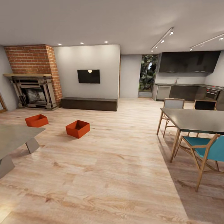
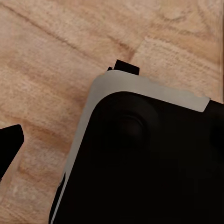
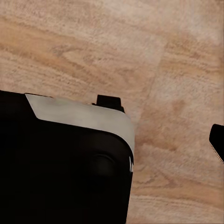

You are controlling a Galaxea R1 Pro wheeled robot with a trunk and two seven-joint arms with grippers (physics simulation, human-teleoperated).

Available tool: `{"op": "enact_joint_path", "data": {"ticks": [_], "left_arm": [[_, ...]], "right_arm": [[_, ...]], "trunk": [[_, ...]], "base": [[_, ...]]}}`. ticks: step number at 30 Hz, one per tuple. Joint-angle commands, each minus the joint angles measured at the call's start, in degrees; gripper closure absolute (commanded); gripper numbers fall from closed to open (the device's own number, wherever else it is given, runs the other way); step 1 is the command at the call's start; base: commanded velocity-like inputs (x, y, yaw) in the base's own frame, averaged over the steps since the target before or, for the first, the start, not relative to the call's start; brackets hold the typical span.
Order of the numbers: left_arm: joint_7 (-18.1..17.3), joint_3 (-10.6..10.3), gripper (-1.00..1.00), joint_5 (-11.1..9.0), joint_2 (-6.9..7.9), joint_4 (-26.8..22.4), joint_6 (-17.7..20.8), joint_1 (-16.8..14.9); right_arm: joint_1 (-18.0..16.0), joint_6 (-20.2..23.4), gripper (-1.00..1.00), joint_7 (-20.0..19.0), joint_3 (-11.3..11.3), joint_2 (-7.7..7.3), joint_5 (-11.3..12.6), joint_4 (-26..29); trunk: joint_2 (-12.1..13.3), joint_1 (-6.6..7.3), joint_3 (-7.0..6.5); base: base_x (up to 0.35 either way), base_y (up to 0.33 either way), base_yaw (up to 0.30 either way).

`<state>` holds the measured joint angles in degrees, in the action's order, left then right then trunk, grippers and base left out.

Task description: Move the two storage containers from the living room to the garage. In the garage, place one container on the floor and stack the other container on top of it (either order is fine).

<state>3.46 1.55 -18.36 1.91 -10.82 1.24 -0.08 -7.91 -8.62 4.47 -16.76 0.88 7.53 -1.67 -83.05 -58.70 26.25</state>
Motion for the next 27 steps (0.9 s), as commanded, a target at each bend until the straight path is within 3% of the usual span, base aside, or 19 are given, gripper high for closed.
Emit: {"op": "enact_joint_path", "data": {"ticks": [1, 27], "left_arm": [[0.1, 0.2, -1.0, -0.1, 0.0, -0.1, 0.1, 0.0], [0.7, 0.3, -1.0, -0.2, 0.02, -0.4, -1.1, 0.0]], "right_arm": [[-0.1, -0.3, -1.0, 0.1, -0.5, 0.07, 0.6, -0.2], [-0.1, -0.7, -1.0, 0.6, -0.4, -0.26, 0.6, -0.2]], "trunk": [[0.0, -0.03, 0.06], [0.0, -0.03, 0.06]], "base": [[0.324, 0.0, 0.0], [0.323, 0.0, 0.0]]}}
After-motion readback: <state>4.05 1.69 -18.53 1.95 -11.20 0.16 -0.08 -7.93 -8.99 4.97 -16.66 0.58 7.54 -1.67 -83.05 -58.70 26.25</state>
